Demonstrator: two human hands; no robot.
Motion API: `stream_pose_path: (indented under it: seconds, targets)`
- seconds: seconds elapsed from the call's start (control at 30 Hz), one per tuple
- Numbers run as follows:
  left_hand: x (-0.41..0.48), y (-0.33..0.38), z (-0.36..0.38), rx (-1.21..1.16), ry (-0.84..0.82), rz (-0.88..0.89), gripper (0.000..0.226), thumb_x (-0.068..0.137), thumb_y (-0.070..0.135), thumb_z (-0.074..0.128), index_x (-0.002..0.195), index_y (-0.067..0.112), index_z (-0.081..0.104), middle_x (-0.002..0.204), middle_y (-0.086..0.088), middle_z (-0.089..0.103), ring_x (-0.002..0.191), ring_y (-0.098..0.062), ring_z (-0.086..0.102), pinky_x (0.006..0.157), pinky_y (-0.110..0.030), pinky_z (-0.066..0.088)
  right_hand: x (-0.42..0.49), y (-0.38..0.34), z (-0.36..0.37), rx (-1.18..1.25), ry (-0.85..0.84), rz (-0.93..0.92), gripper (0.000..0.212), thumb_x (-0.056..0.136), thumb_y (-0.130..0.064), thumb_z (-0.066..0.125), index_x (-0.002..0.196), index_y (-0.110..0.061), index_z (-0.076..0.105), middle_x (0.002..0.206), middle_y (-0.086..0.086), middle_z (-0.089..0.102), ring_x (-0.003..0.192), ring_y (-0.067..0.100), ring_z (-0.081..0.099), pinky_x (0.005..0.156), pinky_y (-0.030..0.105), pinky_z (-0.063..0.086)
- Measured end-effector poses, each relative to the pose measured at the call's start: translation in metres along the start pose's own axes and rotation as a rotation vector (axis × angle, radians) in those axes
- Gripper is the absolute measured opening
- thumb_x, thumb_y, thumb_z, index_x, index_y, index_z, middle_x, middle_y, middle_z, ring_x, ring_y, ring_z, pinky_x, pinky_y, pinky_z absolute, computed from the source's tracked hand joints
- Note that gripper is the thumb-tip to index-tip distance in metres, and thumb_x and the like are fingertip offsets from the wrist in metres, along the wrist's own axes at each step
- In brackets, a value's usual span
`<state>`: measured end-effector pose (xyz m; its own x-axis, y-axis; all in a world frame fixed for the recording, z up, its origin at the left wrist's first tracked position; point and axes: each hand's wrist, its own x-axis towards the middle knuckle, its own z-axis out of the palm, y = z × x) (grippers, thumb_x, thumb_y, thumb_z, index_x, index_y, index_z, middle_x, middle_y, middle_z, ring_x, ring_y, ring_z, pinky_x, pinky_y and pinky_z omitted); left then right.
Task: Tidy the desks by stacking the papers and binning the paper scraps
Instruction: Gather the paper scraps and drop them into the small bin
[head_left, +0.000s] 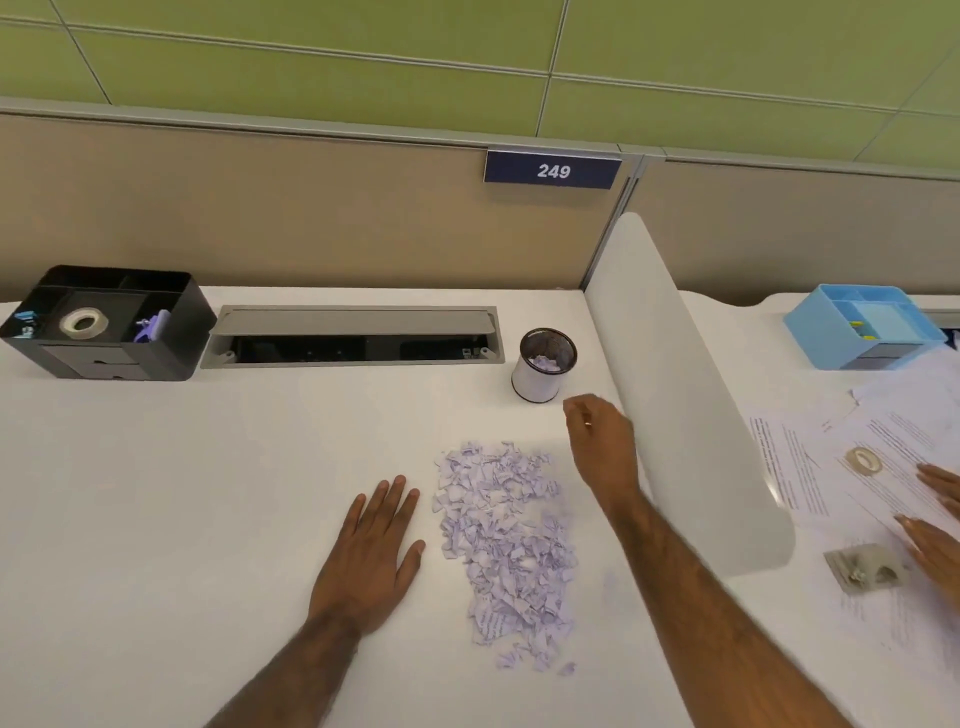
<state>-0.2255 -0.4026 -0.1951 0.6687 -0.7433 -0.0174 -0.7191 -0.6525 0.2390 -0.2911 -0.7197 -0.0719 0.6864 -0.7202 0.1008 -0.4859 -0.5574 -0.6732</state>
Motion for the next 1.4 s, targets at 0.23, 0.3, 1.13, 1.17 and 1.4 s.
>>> stream_pose_path:
  seconds: [0.23, 0.3, 1.13, 1.17, 1.4]
  targets:
    - [0.001, 0.002, 0.0, -0.002, -0.011, 0.008, 0.067, 0.103, 0.051, 0.023, 0.163, 0.023, 0.014, 0.171, 0.002, 0.005, 0.158, -0.015, 0.003, 0.127, -0.039, 0.004, -0.208, 0.099, 0.011, -0.193, -0.064, 0.179, 0.088, 0.094, -0.077, 0.014, 0.16, -0.019, 0.021, 0.168, 0.002, 0.018, 0.155, 0.016, 0.011, 0.127, 0.038, 0.013]
    - [-0.001, 0.002, 0.0, -0.007, -0.016, 0.007, 0.067, 0.103, 0.052, 0.021, 0.163, 0.023, 0.014, 0.171, 0.001, 0.005, 0.158, -0.015, 0.003, 0.127, -0.039, 0.003, -0.249, 0.099, 0.016, -0.3, -0.104, 0.149, 0.091, 0.094, -0.077, 0.018, 0.162, -0.018, 0.005, 0.17, 0.003, -0.003, 0.156, 0.016, -0.006, 0.127, 0.04, 0.005]
    - [-0.004, 0.003, 0.003, -0.005, 0.029, 0.004, 0.064, 0.103, 0.049, 0.023, 0.162, 0.024, 0.021, 0.17, 0.001, 0.012, 0.157, -0.016, 0.011, 0.127, -0.038, 0.005, -0.171, 0.062, 0.05, -0.663, -0.335, -0.811, 0.055, 0.108, -0.041, 0.037, 0.16, -0.024, 0.026, 0.167, 0.014, 0.016, 0.156, 0.034, 0.01, 0.116, 0.064, 0.025]
    - [-0.004, 0.003, 0.003, -0.006, 0.028, 0.003, 0.064, 0.103, 0.049, 0.024, 0.162, 0.024, 0.021, 0.17, 0.002, 0.012, 0.157, -0.016, 0.011, 0.127, -0.038, 0.005, -0.162, 0.061, 0.047, -0.648, -0.31, -0.745, 0.057, 0.107, -0.035, 0.042, 0.16, -0.023, 0.025, 0.167, 0.014, 0.016, 0.155, 0.034, 0.011, 0.117, 0.063, 0.024]
    - [-0.004, 0.002, 0.005, -0.017, 0.027, 0.005, 0.064, 0.104, 0.049, 0.024, 0.162, 0.024, 0.019, 0.171, 0.003, 0.011, 0.158, -0.016, 0.01, 0.127, -0.04, 0.009, -0.118, 0.052, 0.01, -0.414, -0.213, -0.226, 0.045, 0.094, -0.006, 0.061, 0.139, -0.013, 0.058, 0.144, 0.012, 0.055, 0.128, 0.031, 0.056, 0.101, 0.043, 0.052]
